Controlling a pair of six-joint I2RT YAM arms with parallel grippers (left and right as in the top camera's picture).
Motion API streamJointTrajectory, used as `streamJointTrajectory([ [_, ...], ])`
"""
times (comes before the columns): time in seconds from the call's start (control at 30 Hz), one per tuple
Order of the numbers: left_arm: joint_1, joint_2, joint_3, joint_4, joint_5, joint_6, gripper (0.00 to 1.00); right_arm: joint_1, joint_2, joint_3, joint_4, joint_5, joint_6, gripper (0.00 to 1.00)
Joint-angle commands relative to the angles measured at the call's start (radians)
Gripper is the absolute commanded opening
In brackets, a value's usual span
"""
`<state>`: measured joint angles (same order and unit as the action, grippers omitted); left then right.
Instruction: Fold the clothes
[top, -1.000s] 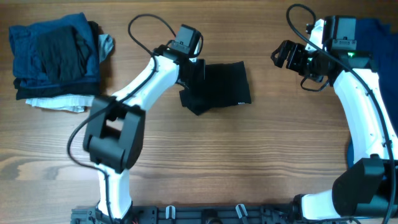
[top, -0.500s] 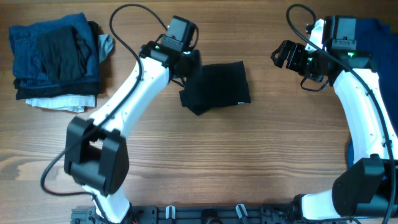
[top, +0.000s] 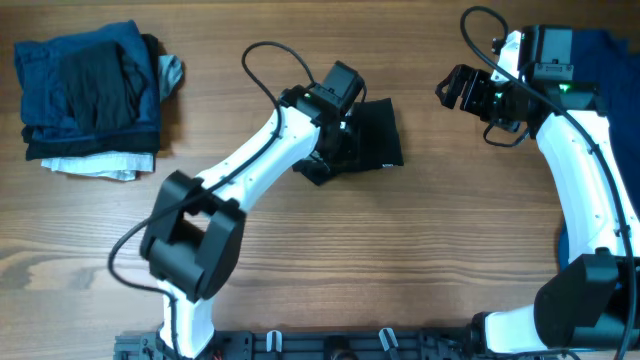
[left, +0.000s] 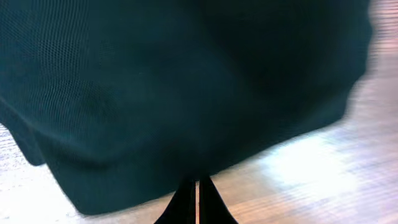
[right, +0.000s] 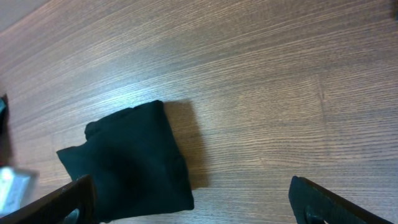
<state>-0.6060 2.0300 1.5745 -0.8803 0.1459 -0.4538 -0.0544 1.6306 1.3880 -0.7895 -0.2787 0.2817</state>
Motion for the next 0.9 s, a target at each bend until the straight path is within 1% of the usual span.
streamJointTrajectory([
  [0.0,0.003,0.076,-0.006,0.0,-0.043,-0.027,0.04,0.002,0.011,0.005,0.001,0.021,-0.019,1.0],
  [0.1,0.003,0.113,-0.007,-0.005,-0.043,-0.025,0.04,0.002,0.011,0.005,0.003,0.021,-0.019,1.0],
  [0.2,0.003,0.1,-0.002,-0.011,-0.043,-0.026,0.04,0.002,0.011,0.005,0.003,0.021,-0.019,1.0],
  [0.33,0.014,-0.019,0.046,-0.027,-0.012,-0.026,0.04,0.002,0.011,0.005,0.003,0.021,-0.019,1.0],
  [0.43,0.026,-0.146,0.057,-0.018,-0.048,-0.026,0.04,0.002,0.011,0.005,0.003,0.02,-0.019,1.0],
  [0.5,0.034,-0.21,0.057,-0.012,-0.096,-0.026,0.07,0.002,0.011,0.005,0.003,0.021,-0.019,1.0],
  [0.53,0.037,-0.227,0.057,-0.012,-0.111,-0.026,0.11,0.002,0.011,0.005,0.003,0.021,-0.019,1.0],
  [0.6,0.045,-0.252,0.057,-0.016,-0.126,-0.026,0.36,0.002,0.011,0.005,0.003,0.021,-0.019,1.0],
  [0.63,0.051,-0.254,0.057,-0.021,-0.125,-0.026,0.56,0.002,0.011,0.005,0.003,0.021,-0.019,1.0],
  [0.67,0.055,-0.253,0.057,-0.027,-0.125,-0.026,0.69,0.002,0.011,0.005,0.003,0.021,-0.019,1.0],
  [0.7,0.058,-0.244,0.054,-0.035,-0.126,-0.025,0.85,0.002,0.011,0.005,0.003,0.02,-0.019,1.0],
  [0.77,0.06,-0.222,0.05,-0.047,-0.126,-0.025,0.99,0.002,0.011,0.005,0.003,0.021,-0.019,1.0],
  [0.87,0.065,-0.17,0.046,-0.06,-0.141,-0.022,1.0,0.002,0.011,0.005,0.003,0.021,-0.019,1.0],
])
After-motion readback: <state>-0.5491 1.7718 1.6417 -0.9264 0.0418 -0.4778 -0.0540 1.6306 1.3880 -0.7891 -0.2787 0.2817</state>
